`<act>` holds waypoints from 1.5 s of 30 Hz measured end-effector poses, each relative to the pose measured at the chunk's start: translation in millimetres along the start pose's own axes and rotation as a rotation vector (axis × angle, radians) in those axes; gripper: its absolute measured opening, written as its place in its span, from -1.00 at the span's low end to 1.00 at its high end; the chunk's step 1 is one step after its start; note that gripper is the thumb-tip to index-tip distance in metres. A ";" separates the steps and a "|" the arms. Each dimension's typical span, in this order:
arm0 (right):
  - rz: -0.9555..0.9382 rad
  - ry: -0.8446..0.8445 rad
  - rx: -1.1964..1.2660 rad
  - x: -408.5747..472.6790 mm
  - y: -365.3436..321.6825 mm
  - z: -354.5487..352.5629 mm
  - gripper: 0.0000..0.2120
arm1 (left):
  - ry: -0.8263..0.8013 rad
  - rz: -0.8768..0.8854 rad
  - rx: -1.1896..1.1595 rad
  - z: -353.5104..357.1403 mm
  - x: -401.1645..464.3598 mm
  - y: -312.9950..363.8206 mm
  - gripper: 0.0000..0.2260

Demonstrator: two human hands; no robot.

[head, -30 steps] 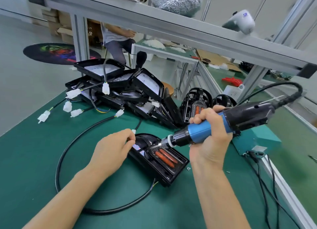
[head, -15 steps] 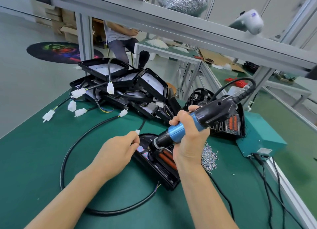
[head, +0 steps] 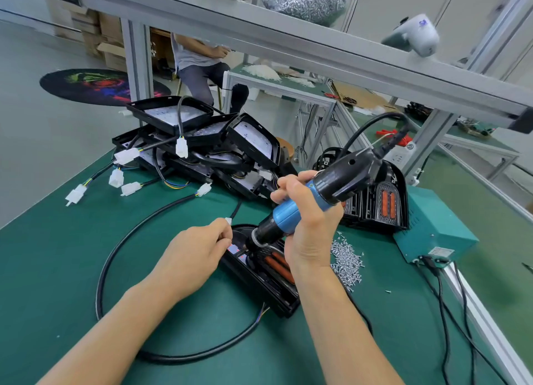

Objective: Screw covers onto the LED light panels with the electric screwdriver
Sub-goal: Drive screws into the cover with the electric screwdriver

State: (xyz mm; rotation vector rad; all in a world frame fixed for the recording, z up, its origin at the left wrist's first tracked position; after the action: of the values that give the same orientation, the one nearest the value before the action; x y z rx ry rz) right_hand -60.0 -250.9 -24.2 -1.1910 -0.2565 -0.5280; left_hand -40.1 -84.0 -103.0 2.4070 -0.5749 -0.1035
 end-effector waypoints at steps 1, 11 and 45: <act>0.005 -0.014 0.007 0.3 -0.1 1.4 -0.79 | 0.000 -0.002 0.001 -0.2 -0.1 -0.1 -0.91; -0.014 0.000 0.003 -0.8 -6.9 -1.2 -0.78 | -0.007 -0.032 -0.003 -2.2 1.0 0.9 -0.91; -0.225 0.477 0.085 -45.7 -102.3 -184.2 -0.79 | -0.425 0.173 0.730 139.9 117.8 140.5 -0.71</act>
State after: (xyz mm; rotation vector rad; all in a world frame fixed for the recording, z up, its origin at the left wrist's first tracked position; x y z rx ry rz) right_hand -167.2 -437.9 -28.5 -0.9255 -0.0022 -0.9692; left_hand -17.3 -313.1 -117.7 3.0395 -1.1761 -0.3947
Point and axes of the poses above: each hand's wrist, its own x-axis towards the middle knuckle, its own z-axis out of the palm, y = z × x, the point moved 9 cm from there along x, towards the middle knuckle, and after that the axes turned 11 degrees about -y, right-handed, at the moved point
